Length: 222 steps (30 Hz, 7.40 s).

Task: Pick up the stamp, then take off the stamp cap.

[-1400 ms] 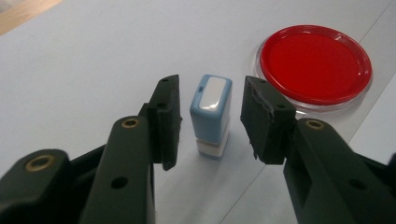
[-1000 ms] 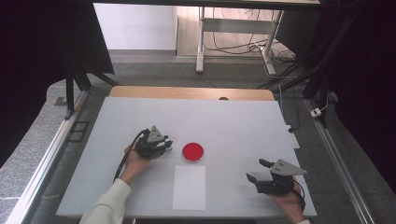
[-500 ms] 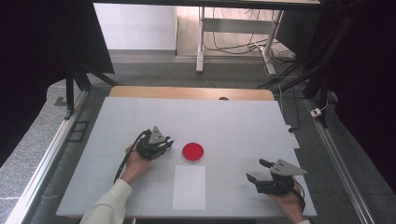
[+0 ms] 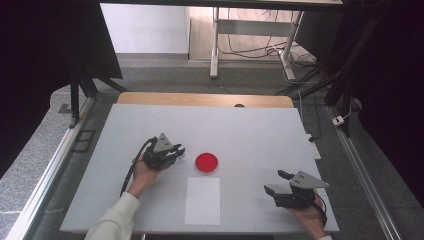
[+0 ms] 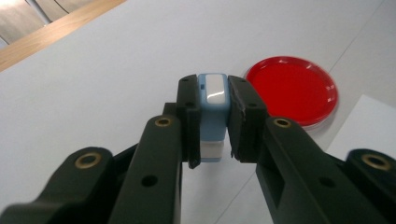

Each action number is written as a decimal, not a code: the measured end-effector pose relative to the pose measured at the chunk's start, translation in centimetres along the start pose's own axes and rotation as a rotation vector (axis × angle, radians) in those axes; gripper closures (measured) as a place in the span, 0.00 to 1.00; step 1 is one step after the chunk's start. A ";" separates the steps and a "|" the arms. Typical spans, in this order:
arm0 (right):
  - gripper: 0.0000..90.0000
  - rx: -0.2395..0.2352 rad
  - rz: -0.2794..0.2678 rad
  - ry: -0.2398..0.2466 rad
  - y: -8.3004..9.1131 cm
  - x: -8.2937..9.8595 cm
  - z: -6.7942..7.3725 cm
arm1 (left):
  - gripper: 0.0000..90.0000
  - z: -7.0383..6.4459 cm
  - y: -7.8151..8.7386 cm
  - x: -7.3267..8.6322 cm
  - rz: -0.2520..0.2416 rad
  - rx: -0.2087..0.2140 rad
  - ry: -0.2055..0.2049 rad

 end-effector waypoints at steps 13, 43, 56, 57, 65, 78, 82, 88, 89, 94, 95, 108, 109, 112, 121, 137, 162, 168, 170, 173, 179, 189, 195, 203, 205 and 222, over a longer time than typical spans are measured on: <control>0.26 0.027 -0.008 -0.009 0.2 0.1 -0.2 | 0.85 -0.2 2.3 -0.5 -0.059 0.056 0.073; 0.28 0.042 -0.016 -0.024 0.4 0.2 -0.4 | 0.84 -2.0 4.9 -1.8 -0.148 0.148 0.107; 0.29 0.040 -0.017 -0.026 0.4 0.2 -0.4 | 0.84 -4.2 4.8 -2.8 -0.166 0.214 0.083; 0.29 0.042 -0.015 -0.024 0.4 0.2 -0.4 | 0.84 -4.4 4.7 -2.9 -0.166 0.219 0.082; 0.29 0.038 -0.012 -0.021 0.3 0.2 -0.3 | 0.84 -5.8 4.3 -3.2 -0.167 0.249 0.073; 0.29 0.040 -0.005 -0.017 0.2 0.2 -0.3 | 0.84 -8.0 3.0 -3.4 -0.140 0.297 0.052; 0.29 0.036 -0.005 -0.014 0.2 0.2 -0.2 | 0.84 -8.4 2.9 -3.4 -0.144 0.291 0.047; 0.29 0.042 -0.005 -0.015 0.2 0.2 -0.3 | 0.84 -8.3 2.9 -3.4 -0.148 0.284 0.053; 0.29 0.042 -0.005 -0.015 0.2 0.2 -0.3 | 0.84 -8.3 2.9 -3.4 -0.148 0.285 0.053; 0.29 0.038 -0.006 -0.013 0.2 0.2 -0.2 | 0.84 -8.3 2.9 -3.4 -0.147 0.285 0.054; 0.29 0.037 -0.008 -0.014 0.2 0.2 -0.2 | 0.84 -8.3 2.9 -3.4 -0.147 0.284 0.054; 0.30 0.031 -0.011 -0.009 0.2 -0.1 0.2 | 0.84 -8.0 2.9 -3.3 -0.146 0.274 0.063; 0.30 0.033 -0.010 -0.007 0.1 -0.1 0.2 | 0.84 -8.0 2.8 -3.3 -0.146 0.274 0.063; 0.30 0.030 -0.006 -0.010 0.0 -0.3 0.4 | 0.84 -8.0 2.8 -3.3 -0.143 0.275 0.062; 0.30 0.012 -0.006 -0.003 -0.5 -1.3 1.8 | 0.84 -7.9 2.7 -3.3 -0.140 0.271 0.064; 0.31 -0.008 -0.009 0.024 -1.3 -2.0 3.5 | 0.84 -7.9 2.5 -3.1 -0.132 0.272 0.064; 0.31 -0.024 -0.006 0.076 -3.0 -2.8 6.1 | 0.84 -7.9 2.5 -3.2 -0.132 0.275 0.063; 0.31 -0.016 -0.006 0.080 -3.3 -2.9 6.4 | 0.84 -7.8 2.5 -3.2 -0.135 0.272 0.065; 0.31 -0.021 -0.013 0.080 -3.4 -2.9 6.5 | 0.84 -7.9 2.5 -3.2 -0.135 0.273 0.065; 0.31 -0.022 -0.010 0.084 -3.5 -3.0 6.7 | 0.84 -7.9 2.4 -3.2 -0.132 0.274 0.064; 0.31 -0.026 -0.007 0.087 -3.9 -3.1 7.1 | 0.84 -7.9 2.4 -3.2 -0.134 0.271 0.065; 0.31 -0.017 -0.009 0.096 -4.5 -3.4 7.7 | 0.84 -7.8 2.4 -3.3 -0.136 0.270 0.067; 0.31 -0.026 -0.007 0.103 -4.9 -3.6 8.0 | 0.84 -7.8 2.3 -3.2 -0.133 0.270 0.067; 0.31 -0.035 -0.009 0.115 -5.6 -3.9 8.7 | 0.84 -7.7 2.3 -3.2 -0.133 0.269 0.070; 0.31 -0.038 -0.008 0.120 -5.7 -3.9 8.9 | 0.84 -7.7 2.3 -3.2 -0.134 0.269 0.070; 0.32 -0.063 -0.028 0.109 -7.1 -4.5 10.3 | 0.84 -7.7 2.3 -3.2 -0.135 0.268 0.076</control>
Point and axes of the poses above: each handheld gripper's, and its own axes: y roughly backward along the jaws, x roughly out of its underside, z roughly to its left, the point moved 2 cm from there along -y, roughly forward along the jaws
